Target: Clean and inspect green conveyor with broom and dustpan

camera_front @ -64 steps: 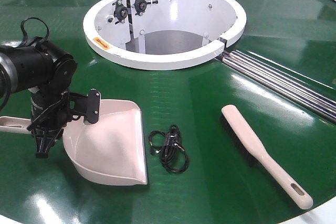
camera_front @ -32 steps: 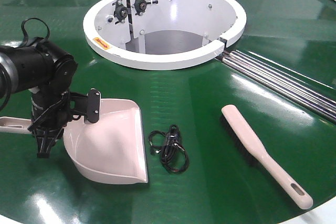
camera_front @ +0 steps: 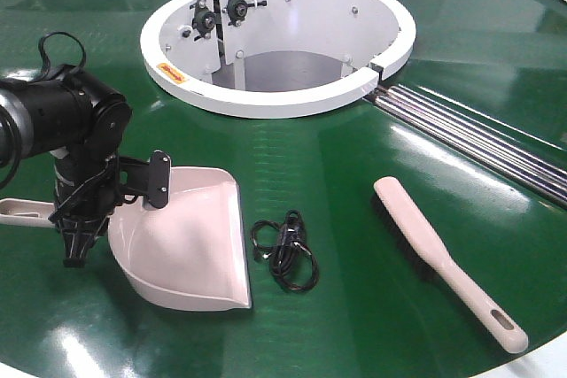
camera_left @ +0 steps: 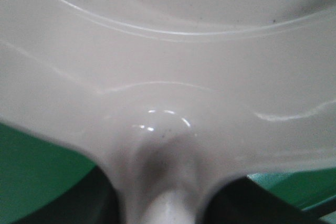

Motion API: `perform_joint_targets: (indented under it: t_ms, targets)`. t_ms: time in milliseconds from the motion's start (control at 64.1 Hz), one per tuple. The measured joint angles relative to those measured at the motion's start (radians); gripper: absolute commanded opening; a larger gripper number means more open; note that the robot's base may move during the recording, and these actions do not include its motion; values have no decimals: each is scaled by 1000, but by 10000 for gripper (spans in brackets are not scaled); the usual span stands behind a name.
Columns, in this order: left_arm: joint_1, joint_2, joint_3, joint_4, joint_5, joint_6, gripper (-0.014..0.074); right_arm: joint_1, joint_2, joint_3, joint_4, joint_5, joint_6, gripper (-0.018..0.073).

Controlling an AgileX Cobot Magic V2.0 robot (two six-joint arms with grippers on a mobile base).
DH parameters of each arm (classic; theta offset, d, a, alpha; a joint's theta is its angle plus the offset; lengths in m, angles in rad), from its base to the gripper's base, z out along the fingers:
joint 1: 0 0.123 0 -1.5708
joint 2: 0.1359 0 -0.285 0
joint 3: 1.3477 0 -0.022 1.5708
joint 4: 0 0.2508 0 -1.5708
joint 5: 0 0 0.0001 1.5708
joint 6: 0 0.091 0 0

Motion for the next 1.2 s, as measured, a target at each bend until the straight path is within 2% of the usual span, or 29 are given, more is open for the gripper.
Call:
perform_joint_targets:
  t_ms: [733,889,967,1092,1201]
  targets:
    - [0,0,0,0,-1,0,-6,0,0,0,0,-7,0,-9]
    - [0,0,0,0,-1,0,-6,0,0,2,0,-178,0,-9]
    - [0,0,0,0,-1,0,-6,0,0,-32,0,-202,0,-9]
    - [0,0,0,0,-1,0,-6,0,47,-187,3,-134,7,-9]
    - [0,0,0,0,-2,0,-6,0,181,-364,8,40,32,-9]
